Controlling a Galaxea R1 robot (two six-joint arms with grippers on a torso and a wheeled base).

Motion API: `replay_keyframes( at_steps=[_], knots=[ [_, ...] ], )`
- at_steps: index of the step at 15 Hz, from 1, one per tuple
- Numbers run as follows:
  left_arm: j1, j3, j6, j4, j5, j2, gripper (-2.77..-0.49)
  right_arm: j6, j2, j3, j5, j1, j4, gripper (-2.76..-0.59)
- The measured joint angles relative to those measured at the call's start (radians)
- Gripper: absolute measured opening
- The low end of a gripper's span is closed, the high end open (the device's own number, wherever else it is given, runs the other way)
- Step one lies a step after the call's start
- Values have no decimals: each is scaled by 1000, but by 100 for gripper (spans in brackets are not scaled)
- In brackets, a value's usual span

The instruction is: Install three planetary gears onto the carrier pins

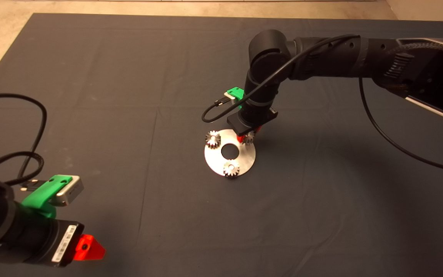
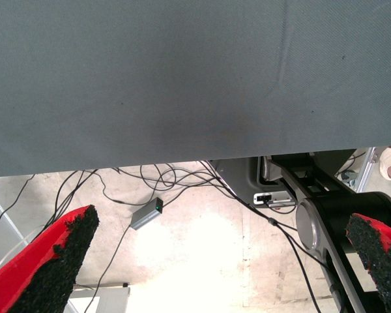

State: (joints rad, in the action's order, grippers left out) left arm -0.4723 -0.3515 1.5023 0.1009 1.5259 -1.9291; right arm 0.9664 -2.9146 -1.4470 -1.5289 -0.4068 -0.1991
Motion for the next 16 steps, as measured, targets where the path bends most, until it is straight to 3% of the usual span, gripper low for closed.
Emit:
replay_keyframes(
  at_steps=[16],
  knots=[
    [0,0,0,-3,0,1,-49,0,14,0,0,0,0,-231]
  ],
)
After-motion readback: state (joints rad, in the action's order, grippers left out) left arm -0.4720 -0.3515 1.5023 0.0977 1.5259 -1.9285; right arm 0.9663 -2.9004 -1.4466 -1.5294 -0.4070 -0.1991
